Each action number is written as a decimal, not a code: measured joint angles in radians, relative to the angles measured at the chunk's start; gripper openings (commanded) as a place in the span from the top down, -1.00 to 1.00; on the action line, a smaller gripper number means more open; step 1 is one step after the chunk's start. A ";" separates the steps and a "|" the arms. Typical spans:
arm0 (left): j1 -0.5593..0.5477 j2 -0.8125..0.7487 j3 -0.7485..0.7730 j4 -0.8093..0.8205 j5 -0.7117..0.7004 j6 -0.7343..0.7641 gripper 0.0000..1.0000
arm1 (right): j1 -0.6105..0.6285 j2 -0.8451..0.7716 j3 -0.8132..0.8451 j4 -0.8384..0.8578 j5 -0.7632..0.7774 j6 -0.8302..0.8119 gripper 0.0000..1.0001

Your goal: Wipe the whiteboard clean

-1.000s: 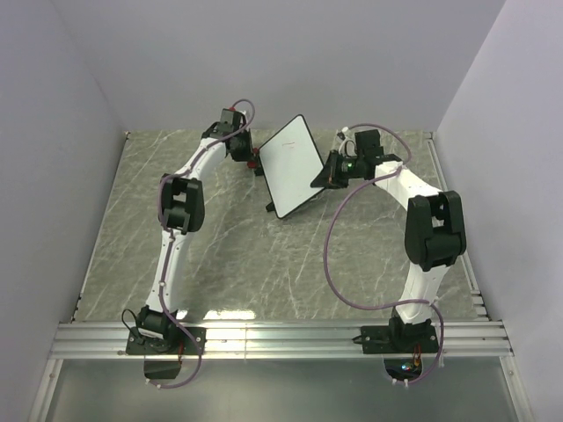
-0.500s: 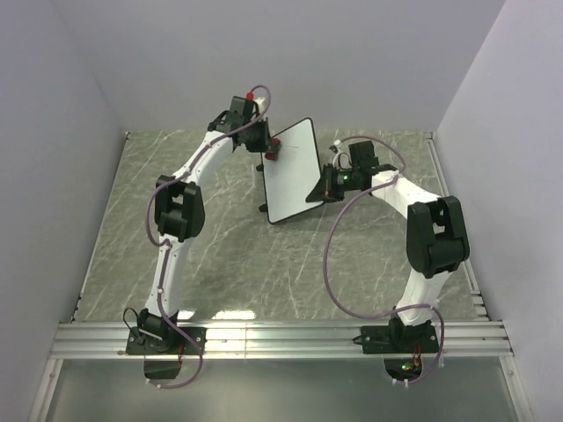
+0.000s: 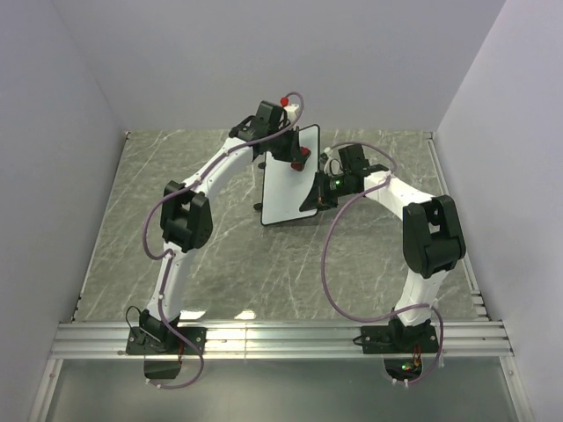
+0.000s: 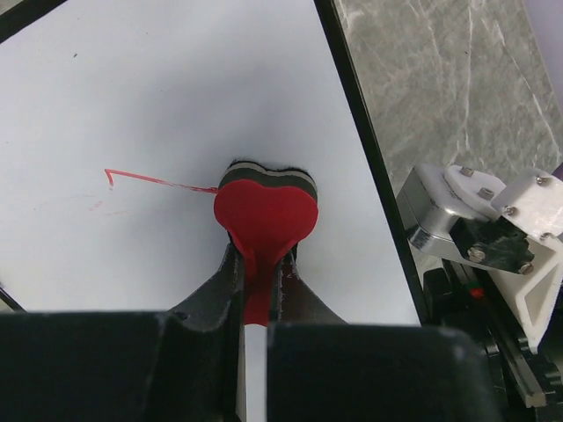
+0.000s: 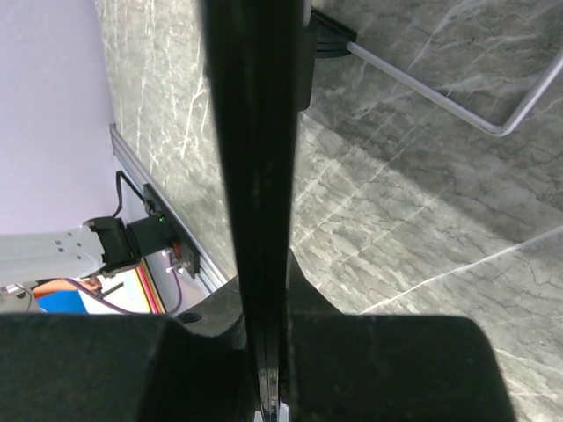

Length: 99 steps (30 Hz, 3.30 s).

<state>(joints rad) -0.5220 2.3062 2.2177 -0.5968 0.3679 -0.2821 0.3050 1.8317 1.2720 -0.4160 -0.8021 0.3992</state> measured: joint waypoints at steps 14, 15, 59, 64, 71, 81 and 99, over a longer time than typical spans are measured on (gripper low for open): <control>0.054 0.134 0.150 0.015 -0.149 -0.046 1.00 | 0.004 0.005 0.017 -0.025 0.005 0.015 1.00; 0.063 0.143 0.151 0.018 -0.162 -0.048 1.00 | 0.008 0.004 0.018 -0.028 0.008 0.016 1.00; 0.330 -0.274 -0.409 0.063 -0.182 -0.240 1.00 | 0.092 0.170 0.484 -0.227 0.130 -0.015 -0.79; 0.383 -0.382 -0.555 0.060 -0.224 -0.254 1.00 | 0.076 0.169 0.549 -0.211 0.139 0.012 -0.80; 0.416 -0.476 -0.790 0.048 -0.367 -0.234 0.97 | 0.040 0.131 0.493 -0.198 0.178 0.018 -0.80; 0.410 -0.507 -1.064 0.046 -0.431 -0.227 -0.10 | -0.057 -0.062 0.215 -0.107 0.157 0.034 -0.80; 0.373 -0.605 -0.949 -0.156 -0.563 -0.253 -0.99 | -0.072 -0.374 -0.065 -0.031 0.161 0.042 -0.80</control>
<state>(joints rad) -0.1493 1.7012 1.2686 -0.7528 -0.1955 -0.5346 0.2325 1.4574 1.2072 -0.4469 -0.6415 0.4416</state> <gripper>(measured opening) 0.993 0.899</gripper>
